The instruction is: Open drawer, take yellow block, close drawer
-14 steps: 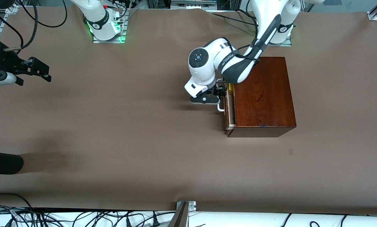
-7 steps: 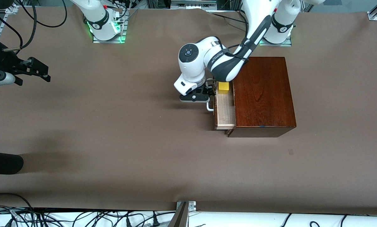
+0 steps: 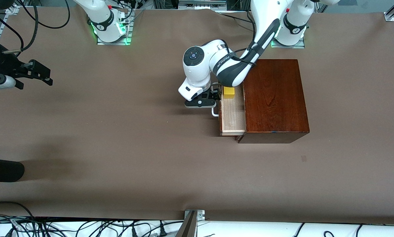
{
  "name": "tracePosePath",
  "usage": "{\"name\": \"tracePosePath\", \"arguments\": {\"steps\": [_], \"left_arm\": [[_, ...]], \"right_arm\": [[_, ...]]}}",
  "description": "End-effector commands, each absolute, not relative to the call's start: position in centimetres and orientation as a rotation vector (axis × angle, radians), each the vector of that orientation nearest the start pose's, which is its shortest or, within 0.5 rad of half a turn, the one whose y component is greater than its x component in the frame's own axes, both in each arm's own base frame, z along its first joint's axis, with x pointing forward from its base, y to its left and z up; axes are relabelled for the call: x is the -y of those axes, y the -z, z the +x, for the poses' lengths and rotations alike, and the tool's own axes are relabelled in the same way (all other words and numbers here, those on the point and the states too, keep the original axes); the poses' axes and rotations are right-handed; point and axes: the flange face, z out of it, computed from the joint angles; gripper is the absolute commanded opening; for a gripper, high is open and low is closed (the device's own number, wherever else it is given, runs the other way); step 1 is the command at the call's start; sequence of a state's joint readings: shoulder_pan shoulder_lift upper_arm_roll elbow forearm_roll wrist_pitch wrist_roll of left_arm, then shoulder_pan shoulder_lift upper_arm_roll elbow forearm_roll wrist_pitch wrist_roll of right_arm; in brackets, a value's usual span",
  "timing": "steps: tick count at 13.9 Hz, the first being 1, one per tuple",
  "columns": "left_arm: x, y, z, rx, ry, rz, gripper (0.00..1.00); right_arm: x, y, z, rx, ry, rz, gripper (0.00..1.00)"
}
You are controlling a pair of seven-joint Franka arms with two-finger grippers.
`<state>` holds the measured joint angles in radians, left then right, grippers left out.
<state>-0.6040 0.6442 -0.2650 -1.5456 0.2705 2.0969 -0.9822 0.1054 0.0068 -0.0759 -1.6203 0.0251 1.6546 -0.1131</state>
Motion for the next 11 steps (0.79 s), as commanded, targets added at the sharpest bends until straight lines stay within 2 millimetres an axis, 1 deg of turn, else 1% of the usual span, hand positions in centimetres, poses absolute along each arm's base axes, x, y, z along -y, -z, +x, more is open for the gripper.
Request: {"name": "tracePosePath", "arguments": {"steps": [1,2,4,6,8,9,10,11], "left_arm": [[52.4,-28.5,48.1,0.029,0.054,-3.110,1.00],[52.3,-29.5,48.2,0.025,0.068,-3.113,1.00],[51.6,-32.3,48.0,0.029,0.065,-3.083,1.00],[50.7,-35.7,47.6,0.042,0.057,-3.052,1.00],[49.3,-39.3,47.0,0.062,0.038,-3.007,1.00],[48.2,-41.2,46.9,0.082,0.036,-2.983,1.00],[46.4,-43.3,47.4,0.112,0.036,-2.962,1.00],[44.3,-45.0,48.4,0.091,0.023,-2.949,1.00]], "right_arm": [[-1.7,-60.8,56.1,0.212,0.035,-3.106,1.00],[-1.7,-60.7,56.2,0.212,0.033,-3.106,1.00],[-1.7,-60.9,56.1,0.212,0.038,-3.106,1.00],[-1.9,-61.0,56.1,0.217,0.040,-3.107,1.00],[-2.1,-61.0,56.1,0.222,0.040,-3.106,1.00],[-2.1,-61.1,56.0,0.224,0.042,-3.104,1.00],[-2.4,-61.2,56.0,0.231,0.045,-3.103,1.00],[-2.6,-60.9,56.2,0.243,0.040,-3.103,1.00]]}}
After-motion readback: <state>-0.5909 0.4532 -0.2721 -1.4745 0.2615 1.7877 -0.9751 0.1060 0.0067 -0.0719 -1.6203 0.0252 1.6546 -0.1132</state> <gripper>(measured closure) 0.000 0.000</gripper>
